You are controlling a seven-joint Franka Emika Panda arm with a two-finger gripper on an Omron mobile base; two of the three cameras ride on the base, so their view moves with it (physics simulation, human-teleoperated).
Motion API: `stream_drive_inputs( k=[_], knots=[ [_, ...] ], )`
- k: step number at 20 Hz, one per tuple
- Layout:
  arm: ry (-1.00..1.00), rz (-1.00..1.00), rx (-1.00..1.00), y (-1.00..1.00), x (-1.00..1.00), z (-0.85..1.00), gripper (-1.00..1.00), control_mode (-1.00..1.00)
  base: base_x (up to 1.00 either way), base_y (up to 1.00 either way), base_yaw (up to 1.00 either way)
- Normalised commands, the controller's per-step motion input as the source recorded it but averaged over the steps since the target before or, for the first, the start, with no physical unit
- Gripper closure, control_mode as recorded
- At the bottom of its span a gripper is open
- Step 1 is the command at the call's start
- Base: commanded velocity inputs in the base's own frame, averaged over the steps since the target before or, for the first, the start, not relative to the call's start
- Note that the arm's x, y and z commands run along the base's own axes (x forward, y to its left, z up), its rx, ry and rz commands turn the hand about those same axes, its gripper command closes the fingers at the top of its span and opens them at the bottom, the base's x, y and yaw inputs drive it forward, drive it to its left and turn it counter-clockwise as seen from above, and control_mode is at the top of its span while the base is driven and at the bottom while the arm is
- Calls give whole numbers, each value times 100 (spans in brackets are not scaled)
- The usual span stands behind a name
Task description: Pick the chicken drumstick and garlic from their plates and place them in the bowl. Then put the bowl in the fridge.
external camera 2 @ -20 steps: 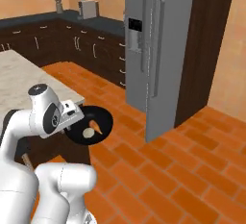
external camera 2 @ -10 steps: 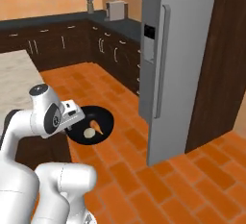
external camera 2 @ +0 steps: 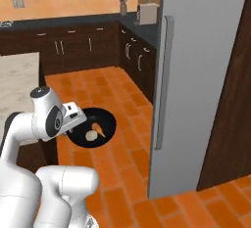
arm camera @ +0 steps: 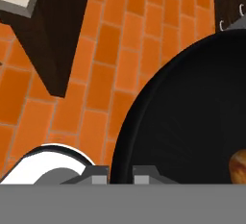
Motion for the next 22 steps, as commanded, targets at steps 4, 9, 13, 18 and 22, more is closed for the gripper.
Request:
stream_drive_inputs(
  k=[4, 9, 13, 18, 22],
  knots=[
    [0, 0, 0, 0, 0, 0, 100, 100, 96, 2, 27],
    [0, 0, 0, 0, 0, 0, 100, 100, 69, -18, 18],
    [0, 0, 0, 0, 0, 0, 100, 100, 57, -5, 28],
    [0, 0, 0, 0, 0, 0, 100, 100, 59, -15, 36],
    [0, 0, 0, 0, 0, 0, 100, 100, 73, -42, 32]
  ],
)
